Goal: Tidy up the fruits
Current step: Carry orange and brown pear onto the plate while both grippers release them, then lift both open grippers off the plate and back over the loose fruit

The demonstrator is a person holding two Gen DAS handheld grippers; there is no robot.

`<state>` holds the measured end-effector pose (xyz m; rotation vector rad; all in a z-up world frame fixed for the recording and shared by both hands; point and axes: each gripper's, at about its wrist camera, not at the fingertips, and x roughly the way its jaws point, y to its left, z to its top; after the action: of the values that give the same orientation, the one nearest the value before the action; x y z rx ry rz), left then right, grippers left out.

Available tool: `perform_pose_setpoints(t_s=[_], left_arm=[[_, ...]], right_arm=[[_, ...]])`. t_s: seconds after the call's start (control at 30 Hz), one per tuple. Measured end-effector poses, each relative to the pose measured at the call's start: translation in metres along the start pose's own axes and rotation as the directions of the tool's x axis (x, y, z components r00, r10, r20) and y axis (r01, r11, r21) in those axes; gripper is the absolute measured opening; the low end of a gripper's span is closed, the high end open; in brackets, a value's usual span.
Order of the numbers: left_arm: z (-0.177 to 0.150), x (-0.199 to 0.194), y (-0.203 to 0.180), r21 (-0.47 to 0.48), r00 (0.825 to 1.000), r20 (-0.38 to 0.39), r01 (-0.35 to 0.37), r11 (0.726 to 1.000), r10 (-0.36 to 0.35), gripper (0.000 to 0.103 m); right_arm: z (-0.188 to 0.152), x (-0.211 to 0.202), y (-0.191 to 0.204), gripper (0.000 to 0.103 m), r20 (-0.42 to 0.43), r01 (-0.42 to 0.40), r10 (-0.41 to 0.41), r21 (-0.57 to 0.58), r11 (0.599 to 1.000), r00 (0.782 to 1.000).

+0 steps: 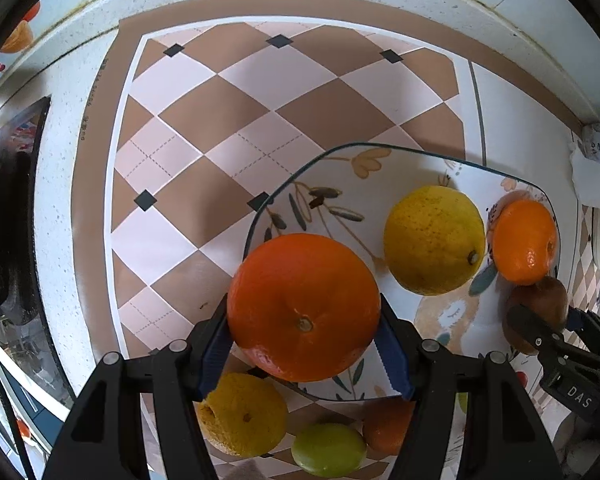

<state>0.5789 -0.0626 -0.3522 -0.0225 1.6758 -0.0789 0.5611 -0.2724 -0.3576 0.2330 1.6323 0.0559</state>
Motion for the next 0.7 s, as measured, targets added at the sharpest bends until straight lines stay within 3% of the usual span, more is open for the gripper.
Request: perform_pose_setpoints(t_s=[0.07,0.13,0.23,0.47,0.7], left_arm=[[0.000,-0.002,0.001,-0.007,1.000,-0.001,0.012,1.000,-0.012,0.065],[0.000,-0.003,0.006,-0.012,0.999,0.013,0.039,0.999,-0.039,0.077],[0.000,-0.011,0.009,-0.012,0.998,0.035,0.042,0.999,-0.042,0.087],[-0.010,-0.039,0.012,0.000,0.996,0.077,0.034,0.999,-0.034,0.088],[-0.057,-0.070,0.011,0.028,0.989,0.147,-0.007,1.000,0.003,0.088]], right_arm=[[0.000,-0.002,-0.002,0.075,0.000,-0.012,0.012,0.011,1.000,1.000],[0.001,-0.006,-0.005,0.088,0.010,-0.023,0.023,0.025,0.999,1.000],[0.001,-0.020,-0.012,0.088,0.044,-0.057,0.055,0.054,0.997,0.998],[-0.012,-0.050,-0.006,0.089,0.121,0.010,-0.016,0.051,0.999,0.993],[-0.050,-0.067,0.012,0.089,0.177,0.077,-0.082,0.035,0.996,0.981]])
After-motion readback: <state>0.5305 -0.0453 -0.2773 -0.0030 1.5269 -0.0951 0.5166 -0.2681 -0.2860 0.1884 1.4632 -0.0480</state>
